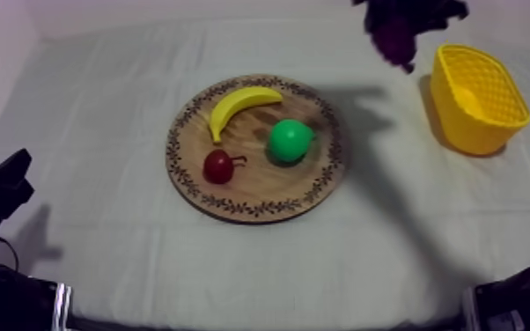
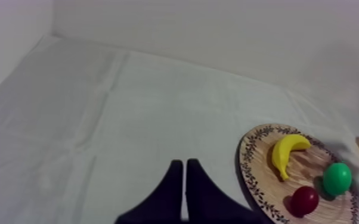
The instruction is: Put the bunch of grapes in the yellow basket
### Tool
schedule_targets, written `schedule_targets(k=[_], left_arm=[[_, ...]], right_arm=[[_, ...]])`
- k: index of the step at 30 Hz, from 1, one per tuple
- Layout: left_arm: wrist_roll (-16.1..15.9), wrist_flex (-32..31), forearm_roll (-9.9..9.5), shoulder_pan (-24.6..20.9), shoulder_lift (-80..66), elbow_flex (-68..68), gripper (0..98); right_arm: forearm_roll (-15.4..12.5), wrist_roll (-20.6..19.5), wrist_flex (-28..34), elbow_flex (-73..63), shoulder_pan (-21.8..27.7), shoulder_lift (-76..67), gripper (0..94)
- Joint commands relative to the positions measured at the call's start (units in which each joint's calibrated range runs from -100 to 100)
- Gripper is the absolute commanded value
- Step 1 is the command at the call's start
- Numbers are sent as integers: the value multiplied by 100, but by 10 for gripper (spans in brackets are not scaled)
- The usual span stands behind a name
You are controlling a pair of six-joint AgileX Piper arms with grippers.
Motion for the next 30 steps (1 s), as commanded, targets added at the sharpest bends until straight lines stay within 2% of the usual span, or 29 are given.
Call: schedule_targets(k=[1, 15, 24, 30], left_arm=[[0, -3, 0, 0, 0, -3, 1], [0, -3, 0, 0, 0, -3, 1], [0, -3, 0, 0, 0, -3, 1], [0, -3, 0, 0, 0, -3, 1]], right_arm=[[-9, 342, -78, -78, 465, -183, 378], [-303, 1632, -938, 133, 1906, -435, 396], [-507, 2118, -1435, 850, 2265, 119, 401], [-601, 2223, -1664, 1047, 2326, 858, 398]])
